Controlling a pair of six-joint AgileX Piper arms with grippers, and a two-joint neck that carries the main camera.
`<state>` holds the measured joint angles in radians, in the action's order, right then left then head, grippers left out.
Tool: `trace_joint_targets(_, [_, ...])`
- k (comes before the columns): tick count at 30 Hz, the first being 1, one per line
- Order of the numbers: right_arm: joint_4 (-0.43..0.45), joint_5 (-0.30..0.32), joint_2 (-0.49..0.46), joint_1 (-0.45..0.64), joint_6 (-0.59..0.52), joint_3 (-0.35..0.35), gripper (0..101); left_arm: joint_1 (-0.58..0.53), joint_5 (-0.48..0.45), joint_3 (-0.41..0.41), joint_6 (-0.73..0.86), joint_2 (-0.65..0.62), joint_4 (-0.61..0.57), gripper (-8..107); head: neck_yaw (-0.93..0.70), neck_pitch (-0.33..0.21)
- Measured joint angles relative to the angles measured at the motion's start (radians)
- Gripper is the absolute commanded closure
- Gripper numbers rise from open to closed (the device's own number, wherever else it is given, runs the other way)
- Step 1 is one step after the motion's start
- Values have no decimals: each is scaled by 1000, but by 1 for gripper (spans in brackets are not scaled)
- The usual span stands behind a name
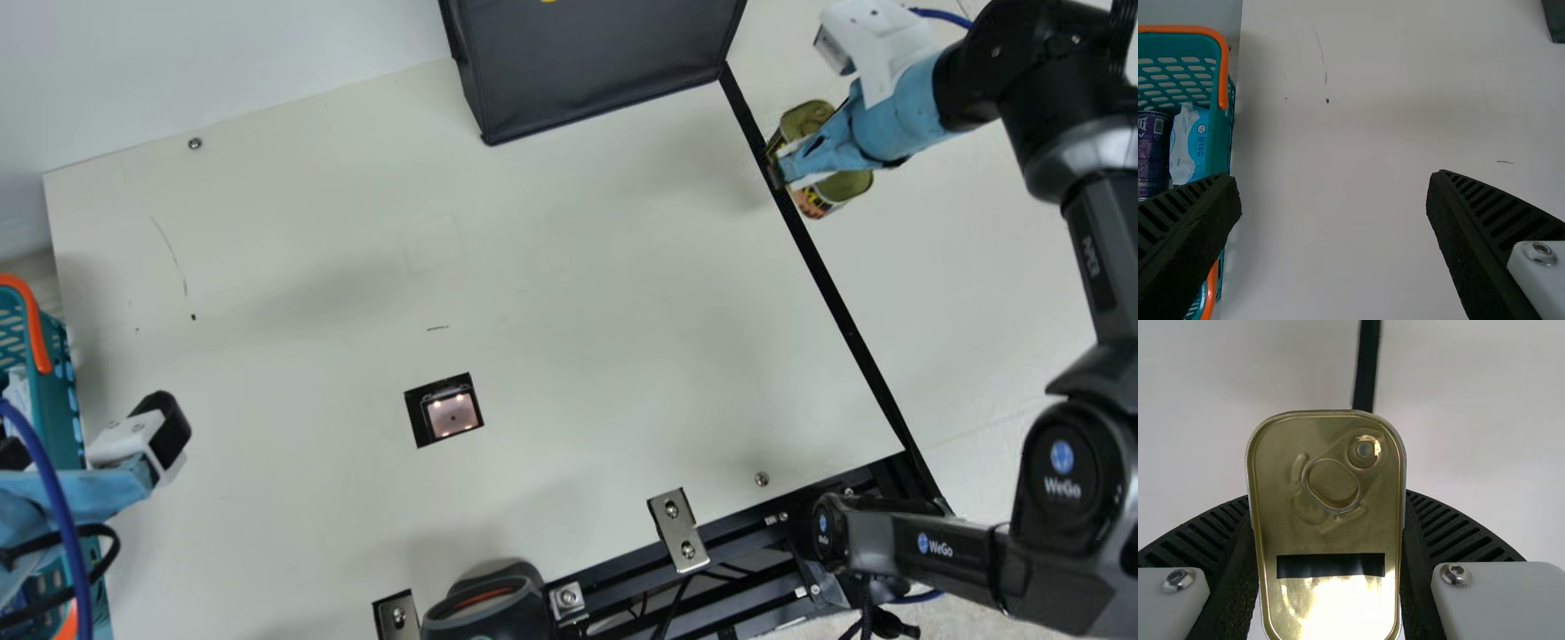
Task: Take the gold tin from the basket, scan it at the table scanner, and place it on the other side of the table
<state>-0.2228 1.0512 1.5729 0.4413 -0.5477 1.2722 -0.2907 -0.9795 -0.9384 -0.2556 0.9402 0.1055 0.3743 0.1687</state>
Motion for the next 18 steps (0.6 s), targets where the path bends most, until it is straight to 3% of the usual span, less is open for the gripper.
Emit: trace_joint_targets(18, [55, 18, 266, 43, 8, 295, 101, 0, 0, 0, 0, 0, 0, 9, 0, -2])
